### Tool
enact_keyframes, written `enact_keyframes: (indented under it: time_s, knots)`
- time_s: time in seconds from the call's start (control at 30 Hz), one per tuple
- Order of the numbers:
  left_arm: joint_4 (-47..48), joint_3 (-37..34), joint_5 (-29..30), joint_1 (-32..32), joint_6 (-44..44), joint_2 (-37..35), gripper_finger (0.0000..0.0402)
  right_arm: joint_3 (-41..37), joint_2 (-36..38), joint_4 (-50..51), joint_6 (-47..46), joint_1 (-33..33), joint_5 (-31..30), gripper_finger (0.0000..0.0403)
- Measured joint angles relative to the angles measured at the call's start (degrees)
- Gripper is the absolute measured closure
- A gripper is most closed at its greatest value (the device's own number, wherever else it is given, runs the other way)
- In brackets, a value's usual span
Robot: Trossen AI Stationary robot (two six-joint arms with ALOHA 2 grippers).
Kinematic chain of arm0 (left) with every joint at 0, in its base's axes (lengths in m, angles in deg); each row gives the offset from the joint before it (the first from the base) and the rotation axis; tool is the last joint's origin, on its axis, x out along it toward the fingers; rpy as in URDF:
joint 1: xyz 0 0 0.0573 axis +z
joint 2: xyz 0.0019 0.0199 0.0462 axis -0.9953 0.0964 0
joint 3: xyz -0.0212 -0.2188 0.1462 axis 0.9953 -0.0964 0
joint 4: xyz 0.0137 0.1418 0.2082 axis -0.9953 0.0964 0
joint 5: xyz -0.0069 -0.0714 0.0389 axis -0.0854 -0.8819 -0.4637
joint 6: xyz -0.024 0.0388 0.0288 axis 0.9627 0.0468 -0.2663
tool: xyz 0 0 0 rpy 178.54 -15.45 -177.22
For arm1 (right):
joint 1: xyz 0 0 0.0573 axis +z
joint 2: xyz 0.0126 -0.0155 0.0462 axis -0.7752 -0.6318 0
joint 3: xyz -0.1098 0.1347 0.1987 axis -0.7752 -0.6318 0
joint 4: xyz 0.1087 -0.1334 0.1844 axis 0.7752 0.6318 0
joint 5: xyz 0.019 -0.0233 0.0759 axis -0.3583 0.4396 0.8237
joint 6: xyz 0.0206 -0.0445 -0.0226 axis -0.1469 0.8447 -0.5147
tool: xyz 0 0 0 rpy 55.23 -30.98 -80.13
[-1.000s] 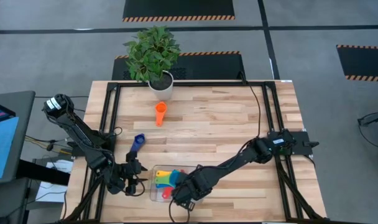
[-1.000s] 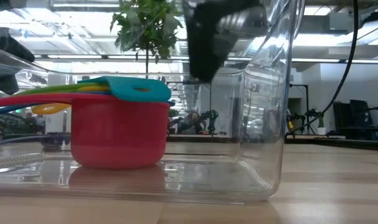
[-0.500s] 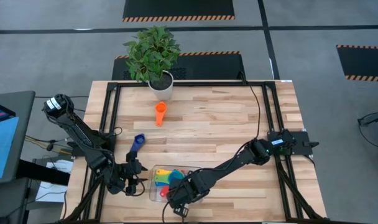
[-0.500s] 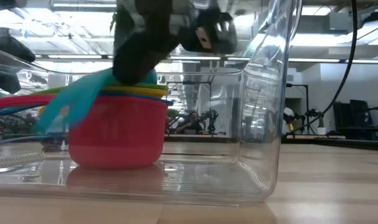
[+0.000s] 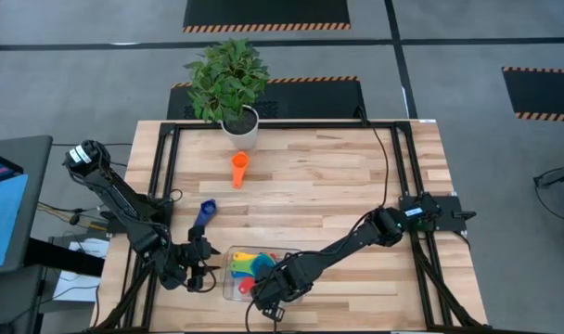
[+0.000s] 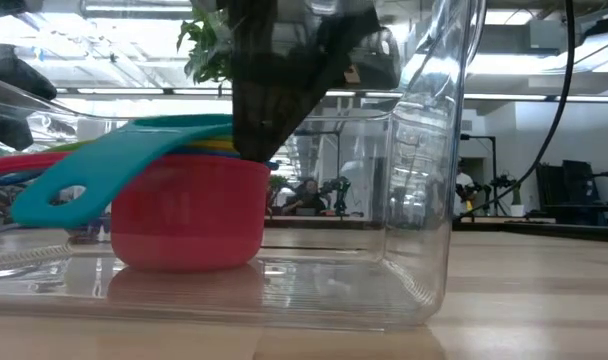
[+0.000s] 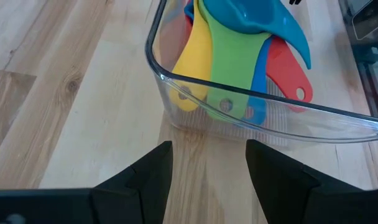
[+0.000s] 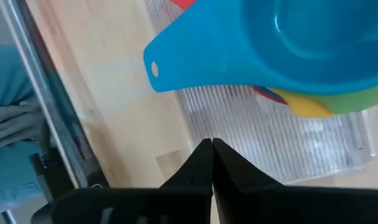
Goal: Nest measuring cups in basket
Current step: Stack the light blue measuring cup on top of the green measuring cup
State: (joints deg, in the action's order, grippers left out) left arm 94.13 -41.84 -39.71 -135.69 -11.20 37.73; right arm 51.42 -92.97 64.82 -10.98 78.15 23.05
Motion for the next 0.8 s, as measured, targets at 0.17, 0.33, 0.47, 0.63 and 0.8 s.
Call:
enact_keyframes:
  time_s: [0.17, 0.33, 0.47, 0.63, 0.8]
  knots:
    - [-0.12, 0.0, -0.02, 0.0, 0.04, 0.0, 0.021, 0.0, -0.02, -0.33, 0.47, -0.44, -1.1, 0.0397]
    - [-0.12, 0.0, -0.03, 0.0, 0.11, 0.0, 0.021, 0.21, 0.01, -0.52, 1.62, -0.85, -4.09, 0.039]
    - [-0.1, 0.0, -0.87, -0.02, 0.13, 0.0, 0.021, 1.33, 1.45, -0.89, 3.8, -0.88, -4.26, 0.0387]
    - [-0.1, 0.0, -0.92, -0.02, 0.15, 0.0, 0.021, 1.62, 2.47, 0.41, 5.4, -0.81, -7.68, 0.0397]
    - [0.01, 0.0, -0.82, -0.01, 0.15, 0.0, 0.021, 1.49, 2.11, 0.4, 6.58, -1.67, -11.86, 0.0389]
